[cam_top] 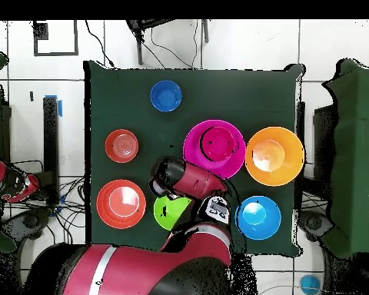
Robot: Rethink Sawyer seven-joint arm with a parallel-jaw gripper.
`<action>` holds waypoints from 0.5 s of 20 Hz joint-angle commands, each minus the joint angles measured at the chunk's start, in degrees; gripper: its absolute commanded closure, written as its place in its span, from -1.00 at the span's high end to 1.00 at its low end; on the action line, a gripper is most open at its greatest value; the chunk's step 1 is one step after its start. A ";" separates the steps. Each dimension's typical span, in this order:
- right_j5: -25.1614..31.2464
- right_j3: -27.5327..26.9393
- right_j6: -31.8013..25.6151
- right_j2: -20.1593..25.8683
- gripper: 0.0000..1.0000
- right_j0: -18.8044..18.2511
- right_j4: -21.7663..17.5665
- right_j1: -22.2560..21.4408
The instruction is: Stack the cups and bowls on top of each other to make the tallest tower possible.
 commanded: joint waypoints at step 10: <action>3.80 -0.16 -0.46 4.99 -1.00 -0.38 -4.59 -0.74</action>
